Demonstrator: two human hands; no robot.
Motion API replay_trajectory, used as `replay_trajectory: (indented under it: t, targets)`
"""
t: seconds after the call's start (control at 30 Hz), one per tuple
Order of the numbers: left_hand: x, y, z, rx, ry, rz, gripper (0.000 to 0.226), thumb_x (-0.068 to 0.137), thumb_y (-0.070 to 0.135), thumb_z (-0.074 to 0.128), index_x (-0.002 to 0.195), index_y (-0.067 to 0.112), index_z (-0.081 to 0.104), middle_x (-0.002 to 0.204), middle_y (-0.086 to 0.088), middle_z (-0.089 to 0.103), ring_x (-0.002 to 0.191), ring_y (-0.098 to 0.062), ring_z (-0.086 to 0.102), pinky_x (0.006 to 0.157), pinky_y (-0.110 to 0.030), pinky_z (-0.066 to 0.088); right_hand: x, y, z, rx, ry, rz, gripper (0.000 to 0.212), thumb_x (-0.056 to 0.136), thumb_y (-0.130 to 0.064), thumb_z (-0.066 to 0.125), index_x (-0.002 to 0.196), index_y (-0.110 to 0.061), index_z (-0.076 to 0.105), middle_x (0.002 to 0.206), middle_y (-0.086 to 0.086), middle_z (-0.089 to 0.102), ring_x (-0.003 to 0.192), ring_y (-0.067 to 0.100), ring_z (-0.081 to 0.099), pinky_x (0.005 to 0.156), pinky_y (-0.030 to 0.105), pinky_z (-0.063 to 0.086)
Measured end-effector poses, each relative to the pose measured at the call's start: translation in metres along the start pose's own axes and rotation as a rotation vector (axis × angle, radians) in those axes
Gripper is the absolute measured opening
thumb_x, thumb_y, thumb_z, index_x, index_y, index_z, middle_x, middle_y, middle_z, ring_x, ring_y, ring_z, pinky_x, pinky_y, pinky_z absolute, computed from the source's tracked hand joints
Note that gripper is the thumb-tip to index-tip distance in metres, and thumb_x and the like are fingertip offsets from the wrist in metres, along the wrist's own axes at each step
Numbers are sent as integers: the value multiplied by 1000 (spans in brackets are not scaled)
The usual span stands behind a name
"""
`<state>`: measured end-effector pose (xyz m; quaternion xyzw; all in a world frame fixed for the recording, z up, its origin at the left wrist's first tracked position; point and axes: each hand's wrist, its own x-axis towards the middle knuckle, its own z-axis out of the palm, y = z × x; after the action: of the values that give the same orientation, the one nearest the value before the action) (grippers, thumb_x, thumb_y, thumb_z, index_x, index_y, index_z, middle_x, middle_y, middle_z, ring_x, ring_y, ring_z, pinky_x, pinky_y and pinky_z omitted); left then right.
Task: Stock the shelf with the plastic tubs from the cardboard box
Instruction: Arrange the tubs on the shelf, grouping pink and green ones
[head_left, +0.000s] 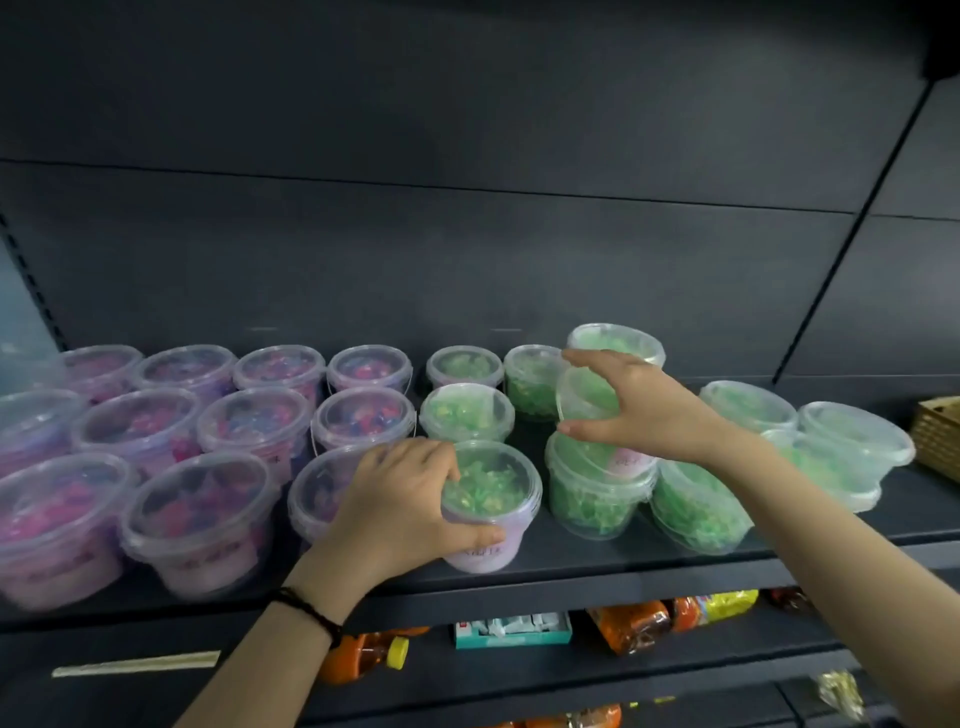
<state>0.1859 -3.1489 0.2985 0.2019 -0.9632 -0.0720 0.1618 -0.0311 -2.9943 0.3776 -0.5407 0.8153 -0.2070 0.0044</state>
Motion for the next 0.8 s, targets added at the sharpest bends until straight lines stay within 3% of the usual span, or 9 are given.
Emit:
replay_trajectory:
  t: [0.07, 0.13, 0.2, 0.3, 0.4, 0.57, 0.7, 0.8]
  targets:
    - [4, 3, 0, 24, 4, -1, 62, 60, 87, 48, 90, 33, 41, 98, 19, 49, 95, -5, 44, 83, -26, 27, -4, 2, 3, 34, 146, 33, 75, 69, -57, 72, 135, -30, 49, 143, -11, 45, 132, 10, 39, 103, 24, 32]
    - [5, 5, 0, 25, -7, -10, 62, 61, 87, 48, 90, 33, 41, 98, 19, 49, 94, -5, 45, 81, -26, 27, -10, 6, 6, -80, 270, 90, 76, 61, -69, 67, 127, -32, 56, 144, -10, 42, 133, 14, 37, 108, 33, 31]
    - [5, 6, -1, 29, -29, -21, 64, 60, 87, 48, 91, 32, 42, 100, 19, 49, 97, -7, 46, 82, -27, 28, -19, 12, 10, -114, 243, 176, 82, 55, -77, 63, 127, -40, 54, 148, -9, 34, 134, 21, 34, 111, 43, 31]
    - [8, 11, -3, 95, -37, -13, 68, 60, 90, 43, 97, 32, 42, 111, 17, 48, 109, -9, 43, 93, -29, 30, -26, 21, 15, 96, 211, 199, 77, 60, -64, 75, 130, -41, 53, 148, -5, 32, 132, 23, 39, 108, 43, 37]
    - [17, 26, -1, 92, -29, -7, 85, 61, 92, 34, 122, 32, 43, 138, 11, 40, 132, -14, 30, 108, -33, 20, -24, 27, 12, 211, 279, 158, 67, 64, -46, 84, 125, -34, 61, 140, -7, 42, 128, 14, 44, 107, 32, 37]
    - [45, 68, 12, -158, 19, -14, 100, 66, 86, 43, 148, 32, 21, 156, 10, 20, 143, -9, 13, 114, -29, 11, -22, 52, -37, 381, 452, 107, 57, 64, -40, 85, 118, -31, 66, 123, -10, 54, 111, -3, 50, 93, 4, 31]
    - [69, 107, 25, -520, 39, -107, 102, 67, 76, 60, 149, 39, 12, 155, 14, 19, 140, -4, 16, 113, -31, 21, -16, 102, -87, 379, 499, 140, 57, 67, -44, 83, 119, -33, 65, 123, -8, 52, 112, 2, 50, 98, 18, 34]
    - [80, 133, 40, -529, 23, -118, 108, 62, 78, 61, 147, 45, 4, 152, 18, 18, 136, -1, 18, 108, -29, 24, 5, 147, -95, 262, 443, 214, 61, 67, -46, 83, 122, -28, 65, 127, -3, 49, 110, 6, 48, 94, 20, 33]
